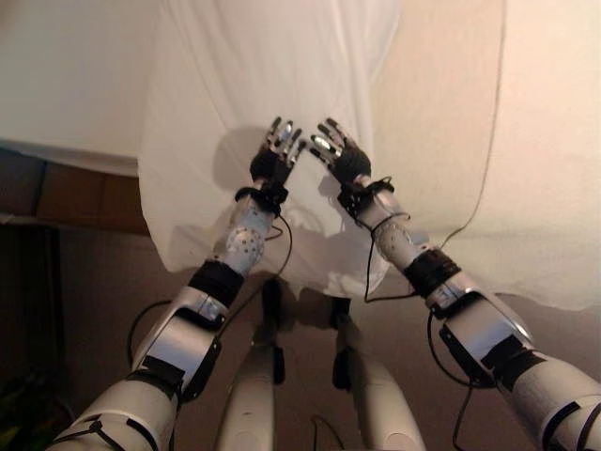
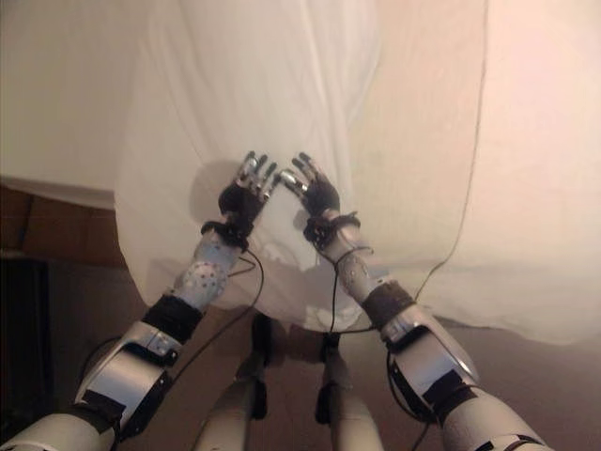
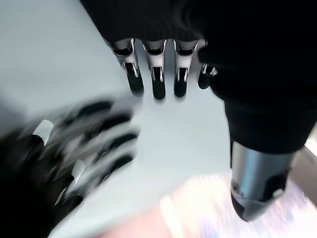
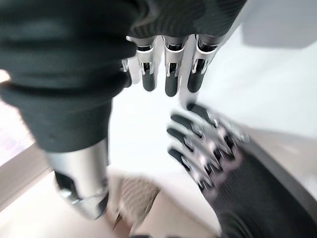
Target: Make the bed
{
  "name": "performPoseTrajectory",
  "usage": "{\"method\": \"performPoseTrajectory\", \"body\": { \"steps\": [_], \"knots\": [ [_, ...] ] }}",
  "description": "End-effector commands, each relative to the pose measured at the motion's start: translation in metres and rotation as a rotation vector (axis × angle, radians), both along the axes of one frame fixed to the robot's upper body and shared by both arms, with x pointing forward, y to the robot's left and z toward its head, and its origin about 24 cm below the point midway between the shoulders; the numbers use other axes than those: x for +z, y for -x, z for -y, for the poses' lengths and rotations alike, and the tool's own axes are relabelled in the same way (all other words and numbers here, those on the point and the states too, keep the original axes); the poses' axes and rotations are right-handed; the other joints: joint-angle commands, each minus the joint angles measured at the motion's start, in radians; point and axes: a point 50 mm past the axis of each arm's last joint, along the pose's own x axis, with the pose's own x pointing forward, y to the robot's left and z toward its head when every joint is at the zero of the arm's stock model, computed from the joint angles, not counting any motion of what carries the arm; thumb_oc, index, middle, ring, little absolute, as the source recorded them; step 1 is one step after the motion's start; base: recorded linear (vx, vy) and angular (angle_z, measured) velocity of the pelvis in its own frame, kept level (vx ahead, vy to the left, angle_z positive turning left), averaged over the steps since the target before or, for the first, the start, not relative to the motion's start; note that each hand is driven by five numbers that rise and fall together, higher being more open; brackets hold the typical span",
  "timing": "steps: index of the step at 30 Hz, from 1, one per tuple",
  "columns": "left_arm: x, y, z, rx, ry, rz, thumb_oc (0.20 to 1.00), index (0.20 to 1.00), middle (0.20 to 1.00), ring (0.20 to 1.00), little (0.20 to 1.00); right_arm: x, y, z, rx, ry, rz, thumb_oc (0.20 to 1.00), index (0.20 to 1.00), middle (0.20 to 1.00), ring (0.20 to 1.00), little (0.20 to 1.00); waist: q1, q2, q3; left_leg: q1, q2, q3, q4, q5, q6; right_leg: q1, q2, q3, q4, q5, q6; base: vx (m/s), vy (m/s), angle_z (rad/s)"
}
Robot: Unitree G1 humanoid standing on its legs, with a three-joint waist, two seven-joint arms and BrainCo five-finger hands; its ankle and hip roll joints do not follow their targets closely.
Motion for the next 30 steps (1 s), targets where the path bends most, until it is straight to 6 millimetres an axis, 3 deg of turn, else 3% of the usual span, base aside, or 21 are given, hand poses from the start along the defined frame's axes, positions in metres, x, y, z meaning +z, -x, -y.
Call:
{"method": "performPoseTrajectory", "body": {
  "steps": [1, 3, 5, 7, 8, 10, 11, 13, 17, 19, 20, 21, 22, 23, 24, 25, 26, 27, 28, 29, 30],
  "knots": [
    [0.047, -0.002, -0.030, 0.267, -0.069, 0.085, 1.000, 1.000, 1.000, 1.000, 1.000, 0.030, -0.008, 0.015, -0.183, 0.070, 0.052, 1.000, 1.000, 1.000, 1.000, 1.000, 0.038, -0.005, 0.052, -0.083, -0.057, -0.030, 0.038, -0.054, -0.032, -0.033, -0.010, -0.029, 0.077, -0.101, 0.113, -0.01, -0.022, 0.15],
    [0.055, -0.003, -0.033, 0.345, -0.083, 0.077, 1.000, 1.000, 1.000, 1.000, 1.000, 0.033, -0.011, 0.021, -0.246, 0.128, 0.053, 1.000, 1.000, 1.000, 1.000, 1.000, 0.040, -0.001, 0.057, -0.119, -0.056, -0.036, 0.048, -0.055, -0.035, -0.067, -0.011, -0.037, 0.085, -0.101, 0.112, 0.00, -0.005, 0.20],
    [0.054, -0.004, -0.070, 0.521, -0.197, 0.002, 1.000, 1.000, 1.000, 1.000, 1.000, 0.037, -0.015, 0.032, -0.357, 0.226, 0.056, 1.000, 1.000, 1.000, 1.000, 1.000, 0.044, 0.001, 0.067, -0.192, -0.056, -0.040, 0.078, -0.060, -0.040, -0.124, -0.014, -0.050, 0.089, -0.094, 0.112, 0.01, 0.015, 0.15],
    [0.059, -0.004, -0.079, 0.556, -0.218, -0.006, 1.000, 1.000, 1.000, 1.000, 1.000, 0.038, -0.017, 0.035, -0.390, 0.256, 0.051, 1.000, 1.000, 1.000, 1.000, 1.000, 0.044, 0.004, 0.067, -0.222, -0.057, -0.048, 0.090, -0.062, -0.041, -0.143, -0.014, -0.052, 0.088, -0.091, 0.112, 0.01, 0.004, 0.02],
    [0.058, -0.002, -0.101, 0.640, -0.270, -0.057, 1.000, 1.000, 1.000, 1.000, 1.000, 0.039, -0.020, 0.042, -0.441, 0.301, 0.042, 1.000, 1.000, 1.000, 1.000, 1.000, 0.050, 0.003, 0.067, -0.258, -0.057, -0.054, 0.099, -0.067, -0.040, -0.169, -0.014, -0.060, 0.076, -0.080, 0.117, 0.00, 0.000, 0.00],
    [0.057, 0.002, -0.127, 0.724, -0.330, -0.100, 1.000, 1.000, 1.000, 1.000, 1.000, 0.040, -0.021, 0.053, -0.501, 0.315, 0.036, 1.000, 1.000, 1.000, 1.000, 1.000, 0.054, 0.008, 0.067, -0.295, -0.056, -0.057, 0.101, -0.068, -0.041, -0.194, -0.013, -0.065, 0.054, -0.069, 0.122, 0.02, 0.001, 0.01],
    [0.058, 0.003, -0.128, 0.725, -0.332, -0.098, 1.000, 1.000, 1.000, 1.000, 1.000, 0.040, -0.021, 0.052, -0.501, 0.313, 0.037, 1.000, 1.000, 1.000, 1.000, 1.000, 0.053, 0.007, 0.067, -0.298, -0.055, -0.057, 0.103, -0.068, -0.041, -0.195, -0.012, -0.066, 0.053, -0.068, 0.121, 0.04, 0.003, 0.04],
    [0.056, 0.009, -0.149, 0.789, -0.356, -0.131, 1.000, 1.000, 1.000, 1.000, 1.000, 0.039, -0.022, 0.062, -0.544, 0.327, 0.029, 1.000, 1.000, 1.000, 1.000, 1.000, 0.057, 0.014, 0.067, -0.325, -0.062, -0.059, 0.104, -0.070, -0.042, -0.217, -0.012, -0.068, 0.038, -0.064, 0.123, 0.03, 0.001, 0.08],
    [0.055, 0.019, -0.173, 0.882, -0.382, -0.151, 1.000, 1.000, 1.000, 1.000, 1.000, 0.032, -0.022, 0.076, -0.615, 0.377, 0.022, 1.000, 1.000, 1.000, 1.000, 1.000, 0.057, 0.026, 0.067, -0.343, -0.066, -0.058, 0.089, -0.065, -0.049, -0.241, -0.017, -0.074, 0.028, -0.064, 0.127, 0.03, 0.021, 0.07],
    [0.054, 0.021, -0.178, 0.903, -0.377, -0.154, 1.000, 1.000, 1.000, 1.000, 1.000, 0.030, -0.022, 0.078, -0.638, 0.396, 0.027, 1.000, 1.000, 1.000, 1.000, 1.000, 0.055, 0.028, 0.067, -0.344, -0.068, -0.058, 0.082, -0.061, -0.050, -0.246, -0.017, -0.074, 0.026, -0.063, 0.128, -0.01, 0.037, 0.04],
    [0.058, 0.026, -0.180, 0.945, -0.359, -0.113, 1.000, 1.000, 1.000, 1.000, 1.000, 0.020, -0.021, 0.089, -0.684, 0.465, 0.022, 1.000, 1.000, 1.000, 1.000, 1.000, 0.049, 0.028, 0.067, -0.369, -0.077, -0.049, 0.077, -0.030, -0.045, -0.269, -0.028, -0.086, 0.027, -0.044, 0.124, 0.00, 0.017, 0.06],
    [0.058, 0.026, -0.180, 0.947, -0.358, -0.114, 1.000, 1.000, 1.000, 1.000, 1.000, 0.020, -0.021, 0.088, -0.684, 0.467, 0.023, 1.000, 1.000, 1.000, 1.000, 1.000, 0.052, 0.032, 0.067, -0.351, -0.073, -0.060, 0.074, -0.053, -0.051, -0.254, -0.022, -0.076, 0.026, -0.060, 0.130, 0.01, 0.034, 0.12],
    [0.061, 0.031, -0.186, 0.983, -0.371, -0.101, 1.000, 1.000, 1.000, 1.000, 1.000, 0.004, -0.020, 0.097, -0.698, 0.536, 0.005, 1.000, 1.000, 1.000, 1.000, 1.000, 0.050, 0.029, 0.067, -0.348, -0.071, -0.062, 0.077, -0.060, -0.049, -0.250, -0.021, -0.076, 0.026, -0.061, 0.131, 0.00, 0.022, 0.11],
    [0.060, 0.031, -0.185, 0.983, -0.372, -0.100, 1.000, 1.000, 1.000, 1.000, 1.000, 0.004, -0.019, 0.097, -0.699, 0.537, 0.006, 1.000, 1.000, 1.000, 1.000, 1.000, 0.045, 0.027, 0.067, -0.367, -0.078, -0.052, 0.078, -0.032, -0.043, -0.268, -0.030, -0.087, 0.028, -0.044, 0.124, 0.00, 0.032, 0.16],
    [0.067, 0.036, -0.190, 1.013, -0.391, -0.070, 1.000, 1.000, 1.000, 1.000, 1.000, -0.013, -0.018, 0.105, -0.698, 0.623, -0.023, 1.000, 1.000, 1.000, 1.000, 1.000, 0.045, 0.024, 0.067, -0.354, -0.076, -0.065, 0.076, -0.055, -0.046, -0.254, -0.022, -0.075, 0.025, -0.056, 0.132, -0.06, 0.031, 0.11],
    [0.066, 0.036, -0.190, 1.014, -0.392, -0.071, 1.000, 1.000, 1.000, 1.000, 1.000, -0.014, -0.018, 0.105, -0.697, 0.625, -0.024, 1.000, 1.000, 1.000, 1.000, 1.000, 0.041, 0.022, 0.067, -0.371, -0.082, -0.055, 0.079, -0.031, -0.040, -0.269, -0.029, -0.086, 0.026, -0.041, 0.126, 0.05, 0.006, 0.12],
    [0.070, 0.041, -0.198, 1.044, -0.397, -0.060, 1.000, 1.000, 1.000, 1.000, 1.000, -0.037, -0.016, 0.122, -0.723, 0.715, -0.097, 1.000, 1.000, 1.000, 1.000, 1.000, 0.042, 0.021, 0.067, -0.353, -0.077, -0.070, 0.070, -0.053, -0.043, -0.254, -0.022, -0.075, 0.022, -0.052, 0.134, -0.05, 0.026, 0.06],
    [0.069, 0.041, -0.197, 1.044, -0.397, -0.061, 1.000, 1.000, 1.000, 1.000, 1.000, -0.038, -0.016, 0.122, -0.724, 0.716, -0.097, 1.000, 1.000, 1.000, 1.000, 1.000, 0.038, 0.020, 0.067, -0.370, -0.082, -0.061, 0.072, -0.027, -0.038, -0.269, -0.029, -0.085, 0.024, -0.036, 0.128, 0.06, -0.008, 0.05],
    [0.069, 0.044, -0.206, 1.050, -0.401, -0.075, 1.000, 1.000, 1.000, 1.000, 1.000, -0.068, -0.010, 0.138, -0.726, 0.797, -0.195, 1.000, 1.000, 1.000, 1.000, 1.000, 0.036, 0.022, 0.067, -0.348, -0.075, -0.076, 0.054, -0.045, -0.043, -0.251, -0.020, -0.074, 0.017, -0.048, 0.137, -0.05, 0.014, 0.01],
    [0.069, 0.044, -0.206, 1.048, -0.401, -0.074, 1.000, 1.000, 1.000, 1.000, 1.000, -0.069, -0.010, 0.138, -0.725, 0.796, -0.195, 1.000, 1.000, 1.000, 1.000, 1.000, 0.032, 0.019, 0.067, -0.364, -0.081, -0.067, 0.053, -0.019, -0.038, -0.267, -0.028, -0.085, 0.017, -0.033, 0.130, 0.06, -0.029, 0.03],
    [0.071, 0.047, -0.212, 1.065, -0.401, -0.080, 1.000, 1.000, 1.000, 1.000, 1.000, -0.089, -0.004, 0.147, -0.729, 0.825, -0.255, 1.000, 1.000, 1.000, 1.000, 1.000, 0.028, 0.016, 0.067, -0.341, -0.075, -0.080, 0.040, -0.039, -0.042, -0.249, -0.020, -0.073, 0.011, -0.042, 0.139, -0.05, 0.004, 0.04]
  ]
}}
